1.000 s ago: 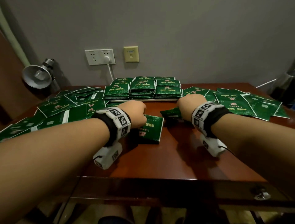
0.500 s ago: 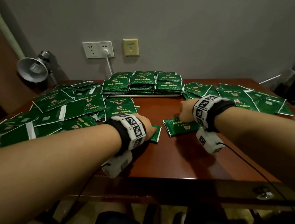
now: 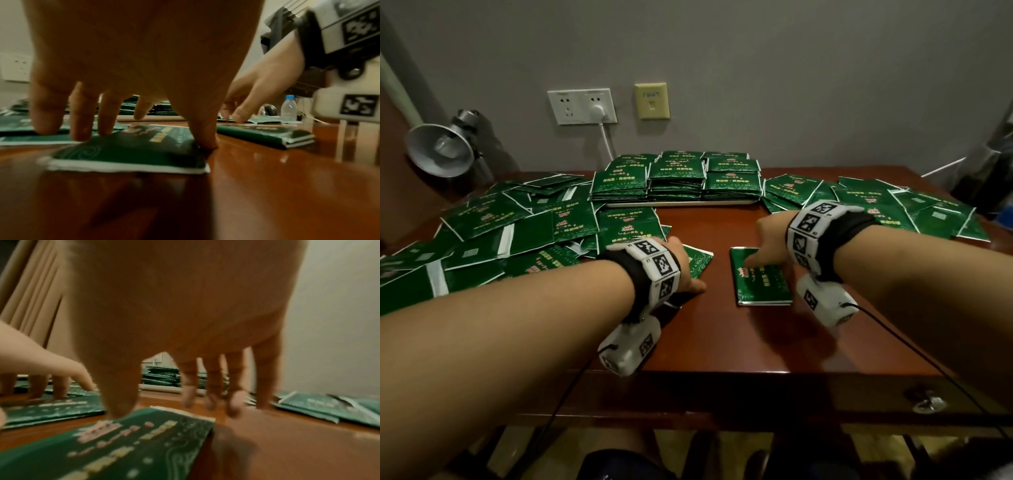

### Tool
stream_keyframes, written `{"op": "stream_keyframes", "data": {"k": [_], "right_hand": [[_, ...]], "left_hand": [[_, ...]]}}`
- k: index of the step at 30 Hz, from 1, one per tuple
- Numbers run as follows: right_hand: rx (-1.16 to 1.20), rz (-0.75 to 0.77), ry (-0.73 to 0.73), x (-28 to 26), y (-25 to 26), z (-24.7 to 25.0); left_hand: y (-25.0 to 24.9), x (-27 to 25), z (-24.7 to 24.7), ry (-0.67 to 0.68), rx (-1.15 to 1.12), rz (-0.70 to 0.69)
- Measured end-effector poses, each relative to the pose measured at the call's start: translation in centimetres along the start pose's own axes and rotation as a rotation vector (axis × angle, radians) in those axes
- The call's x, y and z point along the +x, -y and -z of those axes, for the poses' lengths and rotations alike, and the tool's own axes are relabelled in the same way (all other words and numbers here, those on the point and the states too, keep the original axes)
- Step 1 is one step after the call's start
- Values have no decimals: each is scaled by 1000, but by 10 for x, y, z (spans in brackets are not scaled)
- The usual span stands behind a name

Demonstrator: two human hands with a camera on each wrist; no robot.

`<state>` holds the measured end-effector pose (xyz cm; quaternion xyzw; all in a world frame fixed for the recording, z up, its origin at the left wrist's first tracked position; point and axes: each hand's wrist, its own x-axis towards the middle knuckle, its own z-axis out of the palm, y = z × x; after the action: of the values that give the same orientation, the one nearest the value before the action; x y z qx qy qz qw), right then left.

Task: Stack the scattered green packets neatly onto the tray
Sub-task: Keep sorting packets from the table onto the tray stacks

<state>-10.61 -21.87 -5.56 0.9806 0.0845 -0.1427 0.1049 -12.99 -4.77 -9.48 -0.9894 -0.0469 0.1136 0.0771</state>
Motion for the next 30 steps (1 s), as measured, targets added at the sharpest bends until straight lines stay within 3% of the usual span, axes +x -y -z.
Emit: {"op": "stream_keyframes", "data": {"k": [3, 6, 9, 12, 18, 22, 30], "right_hand": [[63, 109, -4, 1, 6, -4], [-44, 40, 64, -1, 12, -6], [-115, -40, 67, -6, 12, -9], [-106, -96, 53, -4, 8, -13], [-153, 219, 81, -5, 11, -8], [-250, 214, 131, -4, 17, -11], [-74, 196, 17, -12, 8, -19]], "left_hand": [[4, 4, 5, 27, -105, -99], [7, 4, 7, 20, -153, -247], [10, 7, 2, 12, -168, -311], [13, 11, -2, 4, -212, -316], [15, 15, 3, 9, -142, -292], [16, 12, 0, 4, -154, -320], [31, 15, 6, -71, -151, -342]]}}
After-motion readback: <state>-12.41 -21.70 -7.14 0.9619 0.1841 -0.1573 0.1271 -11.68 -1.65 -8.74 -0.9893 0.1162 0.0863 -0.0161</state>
